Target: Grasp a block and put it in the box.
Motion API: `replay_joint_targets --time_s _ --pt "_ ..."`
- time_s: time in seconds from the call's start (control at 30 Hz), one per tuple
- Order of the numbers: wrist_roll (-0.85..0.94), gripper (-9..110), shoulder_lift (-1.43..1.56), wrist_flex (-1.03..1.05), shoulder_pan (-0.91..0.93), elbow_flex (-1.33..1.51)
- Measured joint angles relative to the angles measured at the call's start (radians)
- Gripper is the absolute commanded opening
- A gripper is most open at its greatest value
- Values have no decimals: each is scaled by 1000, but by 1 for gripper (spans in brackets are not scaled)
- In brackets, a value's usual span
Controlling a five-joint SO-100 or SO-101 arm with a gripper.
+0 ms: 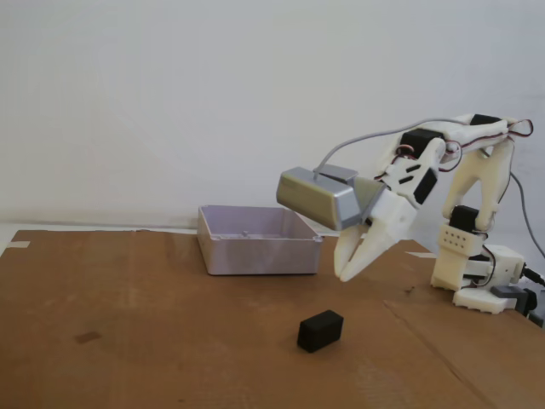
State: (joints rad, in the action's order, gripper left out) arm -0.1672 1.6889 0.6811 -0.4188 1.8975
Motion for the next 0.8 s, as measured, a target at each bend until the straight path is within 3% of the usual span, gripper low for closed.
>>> replay_joint_targets --time_s 0.33,0.8 --pt "117 0 0 2 15 0" --pt "184 0 -57 178 72 -66"
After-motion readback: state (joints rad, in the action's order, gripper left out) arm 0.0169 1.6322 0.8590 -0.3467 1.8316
